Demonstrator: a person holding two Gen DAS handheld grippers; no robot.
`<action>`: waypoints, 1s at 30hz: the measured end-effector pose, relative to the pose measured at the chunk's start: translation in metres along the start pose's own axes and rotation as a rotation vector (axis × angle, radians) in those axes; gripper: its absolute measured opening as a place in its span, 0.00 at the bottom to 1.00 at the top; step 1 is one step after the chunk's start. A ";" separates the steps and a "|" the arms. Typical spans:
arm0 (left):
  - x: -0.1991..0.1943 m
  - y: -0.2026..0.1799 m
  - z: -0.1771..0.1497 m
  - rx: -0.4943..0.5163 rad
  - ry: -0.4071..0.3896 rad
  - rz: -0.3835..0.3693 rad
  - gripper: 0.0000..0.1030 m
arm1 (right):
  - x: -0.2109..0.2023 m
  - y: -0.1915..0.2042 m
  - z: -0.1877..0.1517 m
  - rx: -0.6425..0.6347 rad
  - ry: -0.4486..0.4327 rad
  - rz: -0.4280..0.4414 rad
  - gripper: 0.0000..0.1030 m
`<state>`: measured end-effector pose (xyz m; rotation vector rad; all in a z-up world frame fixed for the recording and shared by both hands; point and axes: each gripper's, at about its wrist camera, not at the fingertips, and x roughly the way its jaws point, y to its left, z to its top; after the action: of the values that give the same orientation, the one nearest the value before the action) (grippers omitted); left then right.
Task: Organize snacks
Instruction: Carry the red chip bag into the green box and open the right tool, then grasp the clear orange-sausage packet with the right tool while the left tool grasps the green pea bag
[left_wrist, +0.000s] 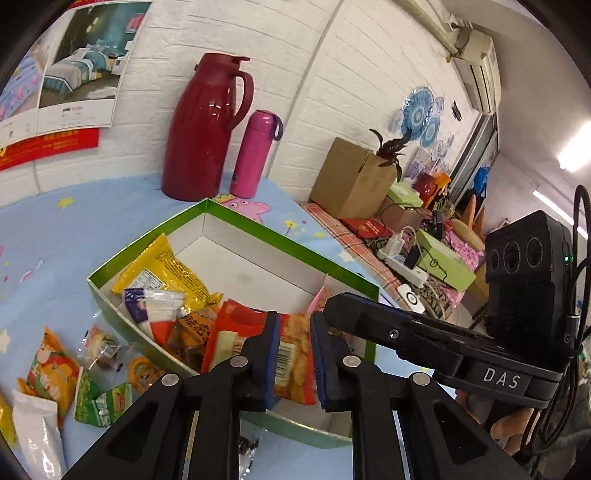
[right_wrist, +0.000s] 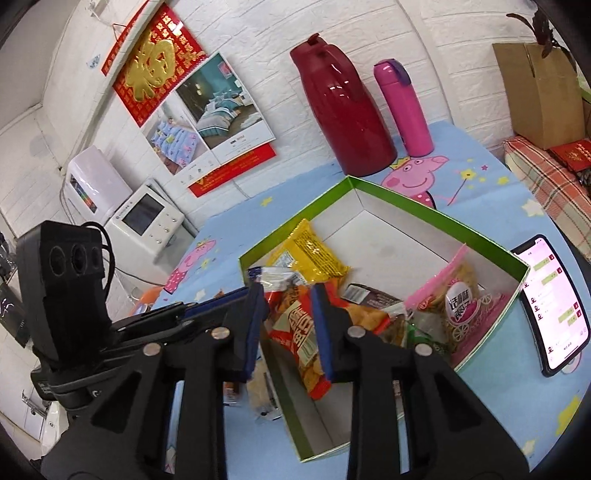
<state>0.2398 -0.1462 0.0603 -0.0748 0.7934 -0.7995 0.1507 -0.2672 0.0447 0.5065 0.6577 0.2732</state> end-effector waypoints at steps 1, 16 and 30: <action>0.007 0.000 0.000 0.005 0.012 0.013 0.15 | 0.003 -0.005 0.000 0.014 0.002 -0.004 0.29; -0.016 0.012 -0.021 -0.005 -0.055 0.226 0.90 | -0.017 -0.013 -0.012 0.024 -0.055 -0.078 0.79; -0.082 0.019 -0.061 -0.039 -0.108 0.329 0.94 | -0.038 0.055 -0.056 -0.106 -0.034 -0.096 0.85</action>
<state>0.1757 -0.0642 0.0598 -0.0205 0.6959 -0.4644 0.0811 -0.2157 0.0558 0.3761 0.6286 0.2075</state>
